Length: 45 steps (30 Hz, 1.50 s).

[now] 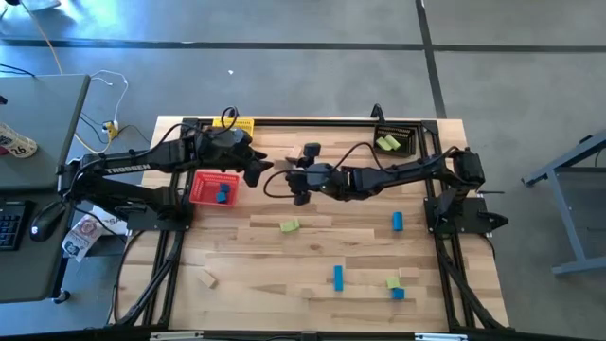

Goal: Sort & place blocks by color
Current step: Put the brown block into the yellow bin

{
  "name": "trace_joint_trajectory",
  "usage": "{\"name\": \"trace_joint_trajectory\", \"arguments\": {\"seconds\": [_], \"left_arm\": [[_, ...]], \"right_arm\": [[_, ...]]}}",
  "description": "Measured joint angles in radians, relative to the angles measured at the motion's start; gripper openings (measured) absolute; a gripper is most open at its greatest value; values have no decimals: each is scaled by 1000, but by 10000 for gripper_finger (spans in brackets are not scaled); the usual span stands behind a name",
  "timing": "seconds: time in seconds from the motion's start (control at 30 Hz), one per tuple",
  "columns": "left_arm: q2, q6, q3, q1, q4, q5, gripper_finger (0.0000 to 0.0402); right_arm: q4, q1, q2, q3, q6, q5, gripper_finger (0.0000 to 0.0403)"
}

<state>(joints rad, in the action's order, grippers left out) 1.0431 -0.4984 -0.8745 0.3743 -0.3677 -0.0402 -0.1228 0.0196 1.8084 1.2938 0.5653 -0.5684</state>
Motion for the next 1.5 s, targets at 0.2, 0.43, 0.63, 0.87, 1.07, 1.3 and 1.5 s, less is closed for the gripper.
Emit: {"name": "trace_joint_trajectory", "arguments": {"seconds": [0.2, 0.43, 0.63, 0.87, 1.07, 1.3, 1.5], "left_arm": [[6, 0, 0, -12, 43, -17, 202], [53, 20, 0, -16, 105, -20, 201], [72, 68, 0, -15, 150, -17, 168], [72, 120, 0, -15, 149, 22, 101], [72, 132, 0, -13, 147, 45, 61], [72, 208, 0, -14, 146, -8, 51], [72, 283, 0, 7, 94, -76, 48]], "right_arm": [[-75, 0, 0, 0, 38, 9, 100], [-153, 0, 0, 1, 123, 19, 100], [-134, 0, 0, 1, 135, 19, 100], [-129, 0, 0, 1, 157, -7, 100], [-129, -4, 0, 1, 168, -26, 100], [-130, -6, 0, 1, 179, -26, 100], [-129, -7, 2, 1, 119, -33, 176]]}}
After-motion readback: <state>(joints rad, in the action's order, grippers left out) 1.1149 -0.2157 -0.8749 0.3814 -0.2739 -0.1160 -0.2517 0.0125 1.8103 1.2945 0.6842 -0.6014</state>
